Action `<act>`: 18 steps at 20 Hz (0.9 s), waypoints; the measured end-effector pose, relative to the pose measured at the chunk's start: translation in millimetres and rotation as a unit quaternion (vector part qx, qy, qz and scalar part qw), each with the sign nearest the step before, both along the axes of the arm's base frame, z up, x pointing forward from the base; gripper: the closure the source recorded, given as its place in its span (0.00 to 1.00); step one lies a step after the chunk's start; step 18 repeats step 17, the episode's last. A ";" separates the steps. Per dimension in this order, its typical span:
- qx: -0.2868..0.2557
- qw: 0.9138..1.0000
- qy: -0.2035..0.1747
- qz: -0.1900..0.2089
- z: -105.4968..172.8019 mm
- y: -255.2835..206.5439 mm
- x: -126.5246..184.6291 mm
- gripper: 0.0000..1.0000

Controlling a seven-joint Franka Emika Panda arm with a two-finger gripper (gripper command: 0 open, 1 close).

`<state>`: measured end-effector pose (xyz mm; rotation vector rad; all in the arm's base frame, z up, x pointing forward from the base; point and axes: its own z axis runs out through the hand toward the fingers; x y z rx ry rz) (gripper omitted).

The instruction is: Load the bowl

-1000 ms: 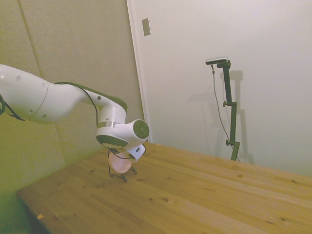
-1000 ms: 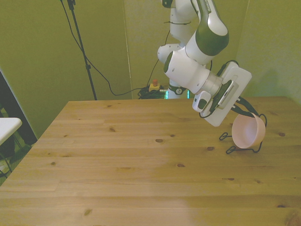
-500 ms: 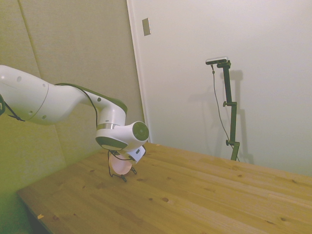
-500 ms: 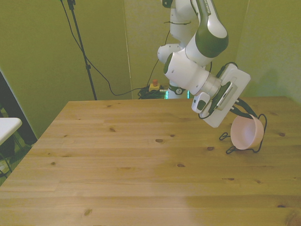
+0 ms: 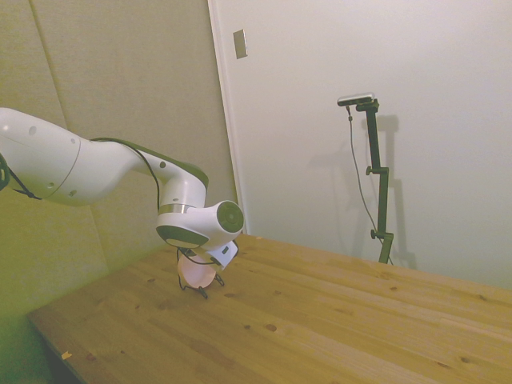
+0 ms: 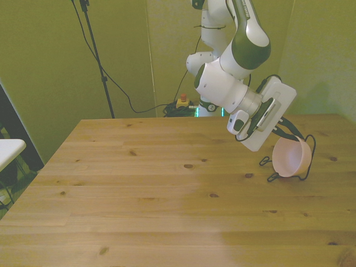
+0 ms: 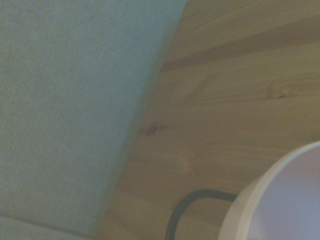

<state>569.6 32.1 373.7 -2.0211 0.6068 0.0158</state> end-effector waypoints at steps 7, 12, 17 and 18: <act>0.001 1.000 0.001 0.001 -0.3 0.0 -1.5 0.00; -0.002 1.000 -0.019 -0.006 29.8 -19.7 -23.1 0.00; -0.067 0.996 -0.022 -0.062 84.2 -77.0 -85.3 0.00; -0.067 0.996 -0.022 -0.062 84.2 -77.0 -85.3 0.00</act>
